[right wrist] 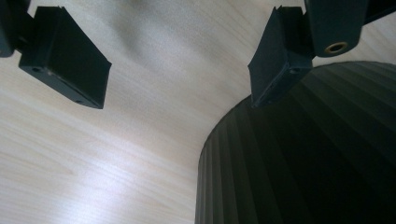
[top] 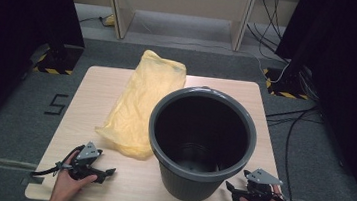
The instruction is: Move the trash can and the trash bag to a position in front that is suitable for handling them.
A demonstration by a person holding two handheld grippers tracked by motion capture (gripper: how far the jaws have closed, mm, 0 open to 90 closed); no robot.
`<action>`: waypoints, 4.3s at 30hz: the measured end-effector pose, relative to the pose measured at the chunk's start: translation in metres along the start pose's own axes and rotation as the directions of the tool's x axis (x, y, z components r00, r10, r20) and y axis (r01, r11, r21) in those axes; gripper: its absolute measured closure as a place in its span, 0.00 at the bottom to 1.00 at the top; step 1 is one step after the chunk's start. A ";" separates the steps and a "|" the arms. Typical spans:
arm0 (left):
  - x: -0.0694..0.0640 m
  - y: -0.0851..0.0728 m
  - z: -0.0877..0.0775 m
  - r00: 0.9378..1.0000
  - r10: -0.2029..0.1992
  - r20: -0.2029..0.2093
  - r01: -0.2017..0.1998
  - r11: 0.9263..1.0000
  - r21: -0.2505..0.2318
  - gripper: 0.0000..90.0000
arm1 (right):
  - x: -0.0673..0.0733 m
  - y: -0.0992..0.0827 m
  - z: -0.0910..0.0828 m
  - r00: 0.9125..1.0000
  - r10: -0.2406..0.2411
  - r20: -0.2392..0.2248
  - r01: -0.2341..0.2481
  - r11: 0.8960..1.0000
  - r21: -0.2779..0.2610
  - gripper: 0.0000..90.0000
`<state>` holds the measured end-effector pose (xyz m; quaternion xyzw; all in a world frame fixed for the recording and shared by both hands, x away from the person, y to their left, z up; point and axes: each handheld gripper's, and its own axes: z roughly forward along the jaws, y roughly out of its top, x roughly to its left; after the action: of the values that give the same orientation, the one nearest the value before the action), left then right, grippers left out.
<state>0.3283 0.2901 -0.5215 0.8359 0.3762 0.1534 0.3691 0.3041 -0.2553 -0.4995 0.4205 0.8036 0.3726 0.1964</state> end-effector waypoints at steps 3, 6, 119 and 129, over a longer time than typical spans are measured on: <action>-0.002 0.004 -0.002 1.000 -0.008 0.006 0.008 1.000 -0.012 0.17 | 0.000 0.001 0.000 1.000 0.001 0.002 -0.001 1.000 -0.008 0.23; -0.003 0.007 -0.005 0.996 -0.063 0.060 0.068 0.995 -0.077 0.16 | 0.000 0.002 0.000 1.000 0.003 -0.001 -0.003 1.000 -0.009 0.23; 0.091 0.105 0.104 0.979 -0.191 0.078 0.195 0.980 -0.045 0.32 | -0.036 0.147 0.145 0.996 -0.048 -0.074 0.052 0.998 0.047 0.27; 0.060 0.133 0.132 0.965 -0.134 0.225 0.139 0.990 -0.010 0.30 | -0.039 0.153 0.150 0.996 -0.009 -0.090 0.011 1.000 0.029 0.27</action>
<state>0.5079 0.2093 -0.5151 0.8152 0.3870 0.0374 0.4292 0.5017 -0.1659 -0.4790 0.4021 0.8191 0.3784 0.1556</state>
